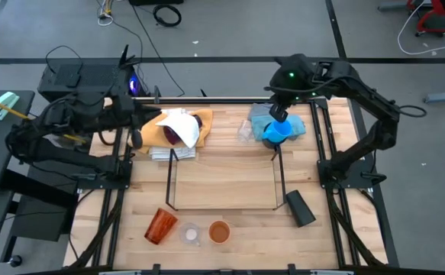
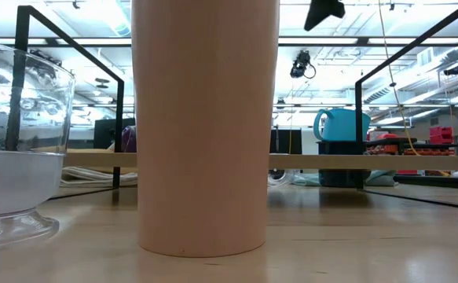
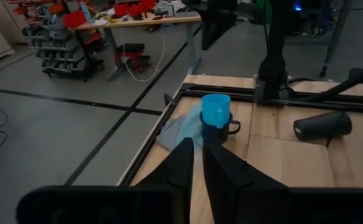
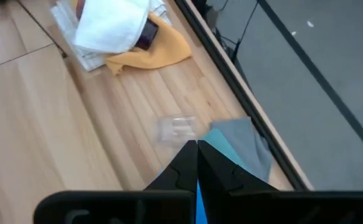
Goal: Stack small to large cups/mugs on shelf
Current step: Put the light orange cup on the shelf
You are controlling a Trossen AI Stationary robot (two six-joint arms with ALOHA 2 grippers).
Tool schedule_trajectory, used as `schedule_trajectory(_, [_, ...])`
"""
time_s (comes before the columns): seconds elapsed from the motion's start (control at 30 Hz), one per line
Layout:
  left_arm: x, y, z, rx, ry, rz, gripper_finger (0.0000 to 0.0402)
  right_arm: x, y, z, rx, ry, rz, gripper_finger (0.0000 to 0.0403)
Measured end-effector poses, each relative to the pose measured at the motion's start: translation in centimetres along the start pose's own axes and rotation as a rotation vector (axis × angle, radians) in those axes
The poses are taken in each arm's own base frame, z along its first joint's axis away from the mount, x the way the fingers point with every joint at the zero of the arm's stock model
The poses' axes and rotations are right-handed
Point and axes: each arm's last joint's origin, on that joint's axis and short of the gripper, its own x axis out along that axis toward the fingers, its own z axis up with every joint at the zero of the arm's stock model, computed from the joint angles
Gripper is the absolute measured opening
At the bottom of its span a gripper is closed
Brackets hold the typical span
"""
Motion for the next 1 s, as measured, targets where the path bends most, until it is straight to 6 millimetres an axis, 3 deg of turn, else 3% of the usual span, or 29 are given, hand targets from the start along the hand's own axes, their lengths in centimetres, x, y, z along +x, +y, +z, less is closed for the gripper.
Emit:
schedule_trajectory(0.47, [0.8,-0.4,0.1,-0.055,0.010,-0.004,0.0031,2.7,3.4,1.2,-0.110,0.025,0.176,0.0016])
schedule_trajectory(1.0, [1.0,-0.4,-0.1,-0.058,0.035,-0.004,0.0017,2.3,3.1,1.2,-0.085,0.013,0.176,0.0016])
